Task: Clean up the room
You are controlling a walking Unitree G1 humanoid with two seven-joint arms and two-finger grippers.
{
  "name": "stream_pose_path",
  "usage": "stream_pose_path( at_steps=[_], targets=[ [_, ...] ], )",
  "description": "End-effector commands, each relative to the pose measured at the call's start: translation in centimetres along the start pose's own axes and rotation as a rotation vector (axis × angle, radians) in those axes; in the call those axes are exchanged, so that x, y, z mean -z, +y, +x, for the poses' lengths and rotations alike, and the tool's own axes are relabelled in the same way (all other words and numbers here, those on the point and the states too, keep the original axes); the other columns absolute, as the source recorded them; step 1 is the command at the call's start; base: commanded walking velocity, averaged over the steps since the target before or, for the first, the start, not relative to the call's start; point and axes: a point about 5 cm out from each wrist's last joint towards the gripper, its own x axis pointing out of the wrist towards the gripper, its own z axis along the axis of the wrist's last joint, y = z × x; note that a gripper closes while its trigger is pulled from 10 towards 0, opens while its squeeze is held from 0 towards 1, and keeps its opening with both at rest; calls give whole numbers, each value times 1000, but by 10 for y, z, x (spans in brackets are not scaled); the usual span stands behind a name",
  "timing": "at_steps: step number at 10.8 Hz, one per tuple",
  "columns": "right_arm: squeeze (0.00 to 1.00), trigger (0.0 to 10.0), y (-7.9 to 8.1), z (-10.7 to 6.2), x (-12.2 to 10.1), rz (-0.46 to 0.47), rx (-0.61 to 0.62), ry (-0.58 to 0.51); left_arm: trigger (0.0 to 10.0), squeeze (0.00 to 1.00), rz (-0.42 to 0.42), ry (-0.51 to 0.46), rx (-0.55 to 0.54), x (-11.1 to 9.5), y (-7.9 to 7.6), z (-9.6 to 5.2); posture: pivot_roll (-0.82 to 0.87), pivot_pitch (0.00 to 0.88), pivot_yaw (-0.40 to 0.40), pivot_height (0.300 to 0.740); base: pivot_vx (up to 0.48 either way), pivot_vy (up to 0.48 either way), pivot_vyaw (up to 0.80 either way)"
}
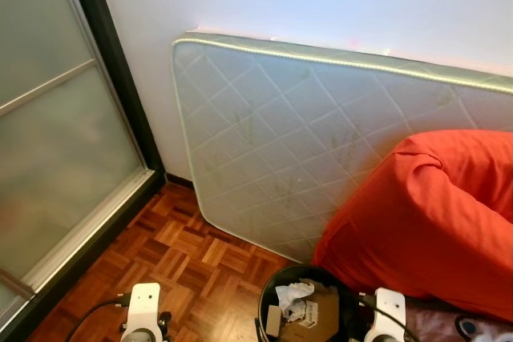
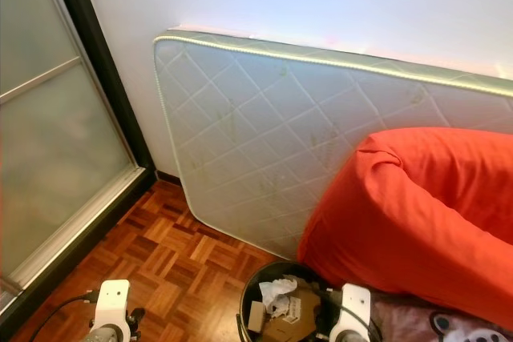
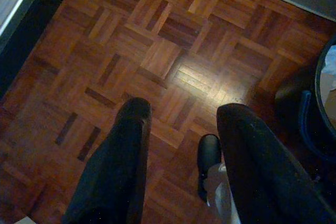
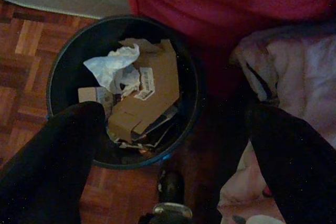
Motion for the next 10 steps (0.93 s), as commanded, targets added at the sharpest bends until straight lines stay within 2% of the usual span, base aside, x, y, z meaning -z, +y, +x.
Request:
stream_pose_path(
  at_steps=[1, 5, 9, 10],
  targets=[
    [0, 10000, 4, 1, -6, -12, -14, -13, 10000, 0, -9, 21, -3, 5, 0, -1, 165, 0, -23, 740, 0, 0, 0],
    [0, 10000, 6, 1, -4, -23, -24, -5, 10000, 0, -23, 60, -18, 18, 8, -5, 169, 0, -30, 740, 0, 0, 0],
    [0, 10000, 4, 1, -2, -37, -21, 4, 10000, 0, -17, 82, -10, 24, 6, -6, 155, 0, -27, 740, 0, 0, 0],
    [0, 10000, 4, 1, -1, -37, -20, 5, 10000, 0, -17, 80, -8, 24, 5, -6, 156, 0, -23, 740, -240, 0, 0]
  ],
)
